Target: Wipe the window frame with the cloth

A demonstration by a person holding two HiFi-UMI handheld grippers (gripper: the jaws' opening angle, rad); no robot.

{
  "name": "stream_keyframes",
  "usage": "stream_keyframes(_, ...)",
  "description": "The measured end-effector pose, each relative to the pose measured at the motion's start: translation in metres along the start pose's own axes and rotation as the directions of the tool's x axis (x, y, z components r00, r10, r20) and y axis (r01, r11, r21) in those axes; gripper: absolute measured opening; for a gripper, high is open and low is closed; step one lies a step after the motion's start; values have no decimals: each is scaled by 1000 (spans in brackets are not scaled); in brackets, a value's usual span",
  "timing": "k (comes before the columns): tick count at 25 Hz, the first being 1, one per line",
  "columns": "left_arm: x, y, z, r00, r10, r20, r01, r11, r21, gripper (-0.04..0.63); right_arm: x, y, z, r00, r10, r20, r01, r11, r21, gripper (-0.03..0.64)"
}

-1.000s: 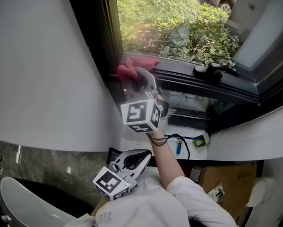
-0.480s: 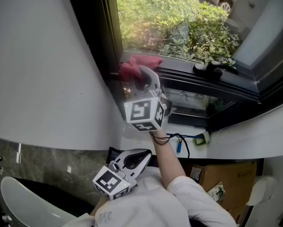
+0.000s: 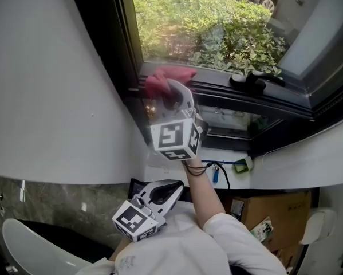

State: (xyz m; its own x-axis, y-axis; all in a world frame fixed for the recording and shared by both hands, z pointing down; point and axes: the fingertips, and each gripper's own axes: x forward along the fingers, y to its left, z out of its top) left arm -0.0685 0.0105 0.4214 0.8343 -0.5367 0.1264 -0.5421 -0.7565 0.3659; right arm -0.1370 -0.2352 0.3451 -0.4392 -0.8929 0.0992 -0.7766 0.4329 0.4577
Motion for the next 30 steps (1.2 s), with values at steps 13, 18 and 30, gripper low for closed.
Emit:
stream_keyframes(13, 5, -4, -1, 1000, -9, -8, 9, 1000, -3, 11, -9, -14, -8, 1000, -24, -9, 24, 1000, 2, 66)
stream_keyframes(18, 7, -6, -2, 1000, -12, 1, 12, 1000, -1, 11, -14, -20, -12, 999, -33, -14, 34, 999, 8, 66)
stream_keyframes(30, 4, -12, -6, 1000, -6, -16, 6, 1000, -14, 9, -21, -28, -15, 1000, -20, -7, 21, 998, 66, 66)
